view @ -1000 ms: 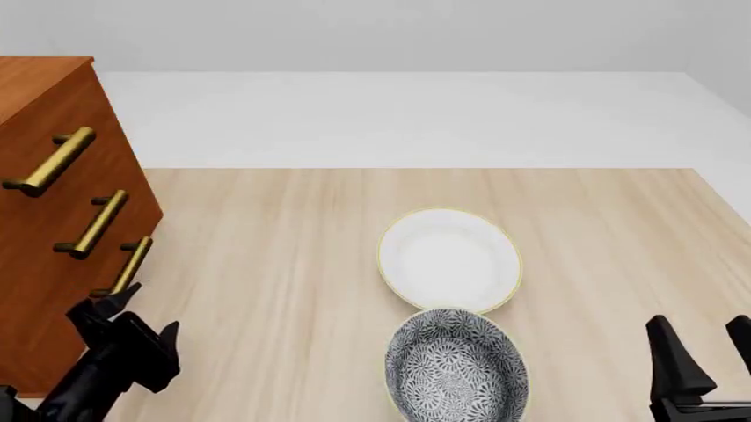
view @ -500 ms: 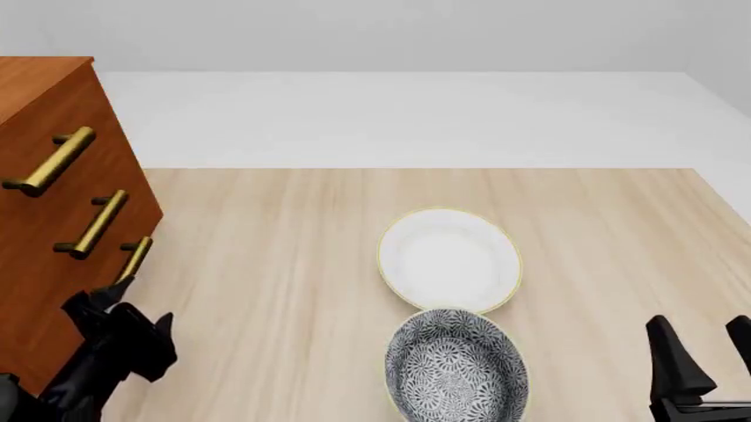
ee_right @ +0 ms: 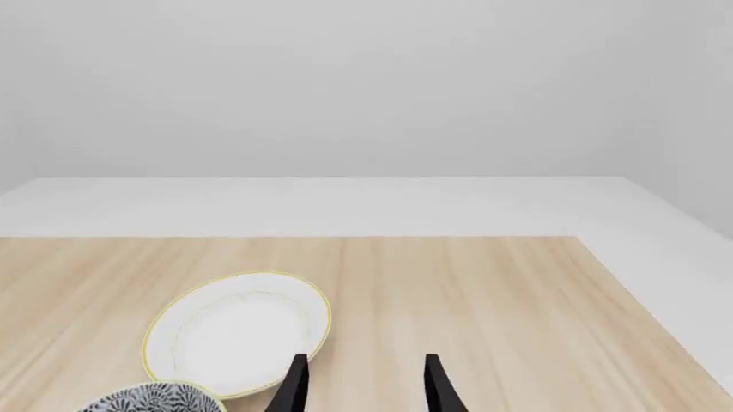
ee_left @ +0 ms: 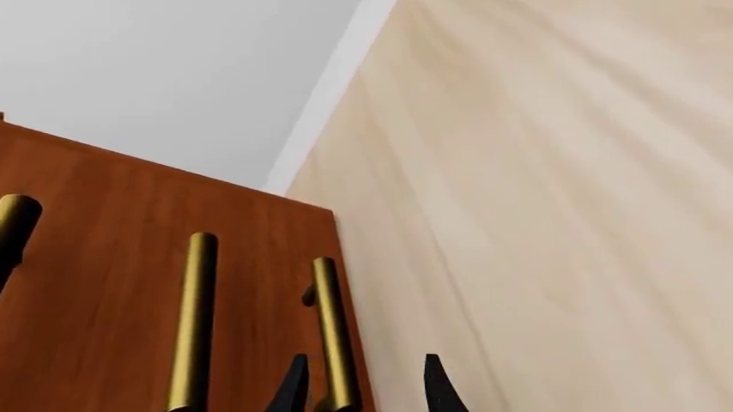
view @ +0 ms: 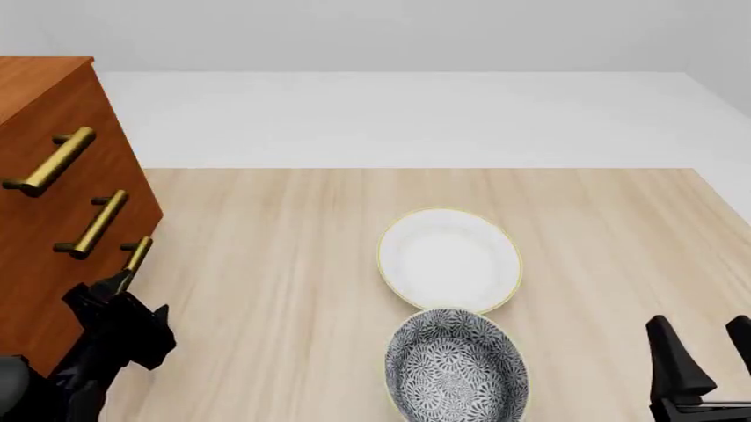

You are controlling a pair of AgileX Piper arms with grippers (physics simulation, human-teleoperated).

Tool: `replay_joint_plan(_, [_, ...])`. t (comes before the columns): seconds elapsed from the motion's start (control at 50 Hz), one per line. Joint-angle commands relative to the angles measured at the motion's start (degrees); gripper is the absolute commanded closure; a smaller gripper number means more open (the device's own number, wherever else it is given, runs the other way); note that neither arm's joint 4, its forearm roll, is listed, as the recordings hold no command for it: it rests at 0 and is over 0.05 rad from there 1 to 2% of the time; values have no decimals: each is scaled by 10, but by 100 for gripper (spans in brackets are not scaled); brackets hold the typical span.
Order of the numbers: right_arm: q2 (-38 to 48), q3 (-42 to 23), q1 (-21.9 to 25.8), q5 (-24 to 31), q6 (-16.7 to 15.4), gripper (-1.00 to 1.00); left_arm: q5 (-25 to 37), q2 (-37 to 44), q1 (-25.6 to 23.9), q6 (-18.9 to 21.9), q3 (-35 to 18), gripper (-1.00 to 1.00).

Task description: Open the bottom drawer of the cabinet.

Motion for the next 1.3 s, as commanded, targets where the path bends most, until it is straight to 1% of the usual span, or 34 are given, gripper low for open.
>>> replay_joint_plan(0.02, [0, 0, 0, 0, 0, -100, 0, 25, 8, 5, -18, -100])
replay_joint_plan(0.32, [0, 0, 0, 0, 0, -100, 0, 63, 25, 15, -42, -100])
replay_joint_plan(0.6, [0, 0, 0, 0, 0, -100, 0, 78, 36, 20, -48, -100])
replay_joint_plan(0.94, [0, 0, 0, 0, 0, -100, 0, 84, 51, 32, -53, -100])
replay_joint_plan(1.3, [0, 0, 0, 0, 0, -100, 0, 83, 70, 37, -49, -100])
